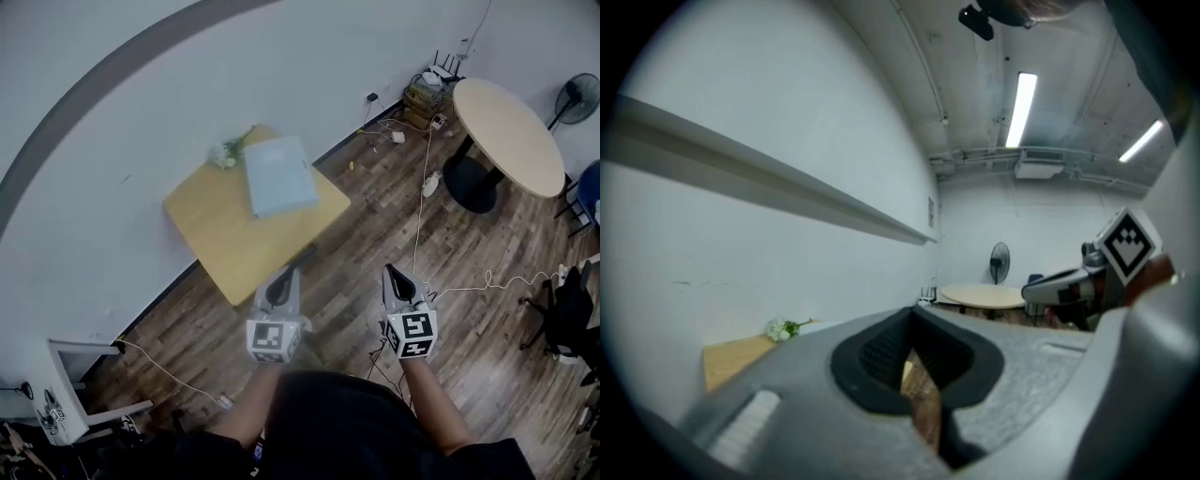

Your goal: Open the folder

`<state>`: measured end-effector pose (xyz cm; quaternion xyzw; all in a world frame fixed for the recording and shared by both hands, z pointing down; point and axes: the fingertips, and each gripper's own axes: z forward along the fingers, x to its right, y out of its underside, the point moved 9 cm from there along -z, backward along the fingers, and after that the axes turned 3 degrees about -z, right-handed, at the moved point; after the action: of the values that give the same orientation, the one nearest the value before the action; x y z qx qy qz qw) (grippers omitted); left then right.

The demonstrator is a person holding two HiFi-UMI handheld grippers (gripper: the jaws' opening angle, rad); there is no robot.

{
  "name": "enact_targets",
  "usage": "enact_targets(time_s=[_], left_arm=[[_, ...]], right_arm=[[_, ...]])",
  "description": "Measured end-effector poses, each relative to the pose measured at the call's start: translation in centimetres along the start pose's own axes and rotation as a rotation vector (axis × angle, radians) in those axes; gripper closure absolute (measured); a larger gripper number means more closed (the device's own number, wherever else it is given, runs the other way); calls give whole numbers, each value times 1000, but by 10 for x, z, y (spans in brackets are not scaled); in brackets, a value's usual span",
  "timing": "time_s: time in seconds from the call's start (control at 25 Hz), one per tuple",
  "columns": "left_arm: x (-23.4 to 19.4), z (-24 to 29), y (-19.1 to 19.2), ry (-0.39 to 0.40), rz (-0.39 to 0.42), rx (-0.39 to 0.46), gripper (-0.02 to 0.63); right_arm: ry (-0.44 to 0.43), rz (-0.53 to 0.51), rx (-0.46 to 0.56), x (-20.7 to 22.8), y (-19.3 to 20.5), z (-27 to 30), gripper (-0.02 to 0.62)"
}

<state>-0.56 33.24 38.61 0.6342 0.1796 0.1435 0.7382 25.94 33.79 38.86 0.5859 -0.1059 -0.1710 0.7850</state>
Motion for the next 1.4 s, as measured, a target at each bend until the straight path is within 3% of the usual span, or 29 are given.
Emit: enact_targets(time_s=[0.44,0.68,1.08,1.4], left_arm=[[-132,84,-8,97,-56,-36,601],[-167,111,-4,171,-56,-49,601],[-194,146,8,123,-79,-89,601],[-218,208,27,86,-89,-126,601]], right_arm=[[21,64,-117,-30,-32,149,592],[39,77,-144,-42,-35,193,592],[0,62,-175,-28,-34,239,592],[-100,64,-190,6,-24,332,592]])
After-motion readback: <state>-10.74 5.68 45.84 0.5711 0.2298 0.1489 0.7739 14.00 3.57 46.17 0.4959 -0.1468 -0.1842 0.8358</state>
